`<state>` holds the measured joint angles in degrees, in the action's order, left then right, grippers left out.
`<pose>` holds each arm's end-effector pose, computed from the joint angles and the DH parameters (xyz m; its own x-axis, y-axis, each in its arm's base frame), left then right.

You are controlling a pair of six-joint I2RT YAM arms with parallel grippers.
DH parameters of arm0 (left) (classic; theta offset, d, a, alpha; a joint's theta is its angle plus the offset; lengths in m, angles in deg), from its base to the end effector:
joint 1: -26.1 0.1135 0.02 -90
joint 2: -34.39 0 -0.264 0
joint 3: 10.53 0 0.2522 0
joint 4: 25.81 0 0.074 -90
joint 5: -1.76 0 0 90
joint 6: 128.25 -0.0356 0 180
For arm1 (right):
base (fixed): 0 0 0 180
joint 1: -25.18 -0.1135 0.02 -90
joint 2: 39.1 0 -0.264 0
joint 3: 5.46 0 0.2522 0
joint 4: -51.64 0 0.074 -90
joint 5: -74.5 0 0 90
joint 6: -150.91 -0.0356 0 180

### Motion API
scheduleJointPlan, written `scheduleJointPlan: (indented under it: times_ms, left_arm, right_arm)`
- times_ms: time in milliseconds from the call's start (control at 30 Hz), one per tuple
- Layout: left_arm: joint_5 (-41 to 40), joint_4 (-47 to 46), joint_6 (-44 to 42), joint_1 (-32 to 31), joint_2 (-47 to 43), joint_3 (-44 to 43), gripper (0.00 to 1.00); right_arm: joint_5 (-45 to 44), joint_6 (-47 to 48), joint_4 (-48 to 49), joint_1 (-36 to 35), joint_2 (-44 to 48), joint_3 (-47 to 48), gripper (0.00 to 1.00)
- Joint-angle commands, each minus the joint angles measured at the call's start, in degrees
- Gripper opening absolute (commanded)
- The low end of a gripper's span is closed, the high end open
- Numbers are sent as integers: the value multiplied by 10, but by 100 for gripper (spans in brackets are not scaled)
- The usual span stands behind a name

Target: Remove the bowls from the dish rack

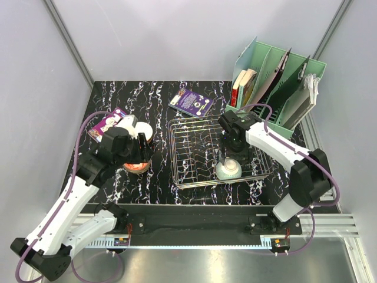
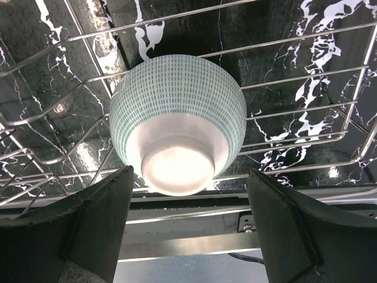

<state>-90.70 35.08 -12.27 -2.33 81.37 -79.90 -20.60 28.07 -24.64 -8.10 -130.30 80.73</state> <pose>0.1404 -0.0743 0.3344 -0.6875 -0.1255 -0.7152 0.1612 0.9340 -0.3188 0.2470 0.1583 0.2472 -0.9846 -0.0002 -0.1749 -0.0016 1.0000 0.0083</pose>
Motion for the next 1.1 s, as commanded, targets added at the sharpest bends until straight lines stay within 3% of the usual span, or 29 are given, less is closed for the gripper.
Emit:
scheduleJointPlan:
  times_ms: [0, 233, 400, 533, 733, 800, 1067]
  left_arm:
    - [-9, -12, 4, -2, -10, 2, 54]
    - [-5, -9, -8, -3, -13, 12, 54]
    - [-7, -5, -18, -3, -18, 16, 54]
    - [-8, 1, -28, -3, -19, 16, 54]
    - [-9, 1, -31, -3, -16, 12, 54]
    - [-11, 1, -31, -2, -17, 14, 54]
    - [-7, -2, -26, -3, -20, 24, 54]
  right_arm:
    - [-9, 1, 18, -5, -15, 0, 85]
    - [12, -14, 41, -5, -5, -37, 75]
    - [11, -21, 49, -5, -11, -43, 54]
    - [11, -24, 43, -5, -6, -34, 45]
    - [6, -27, 28, -4, -15, -16, 6]
    - [-11, -24, 9, -4, -20, 4, 0]
    - [-45, -15, -31, -4, -7, 57, 0]
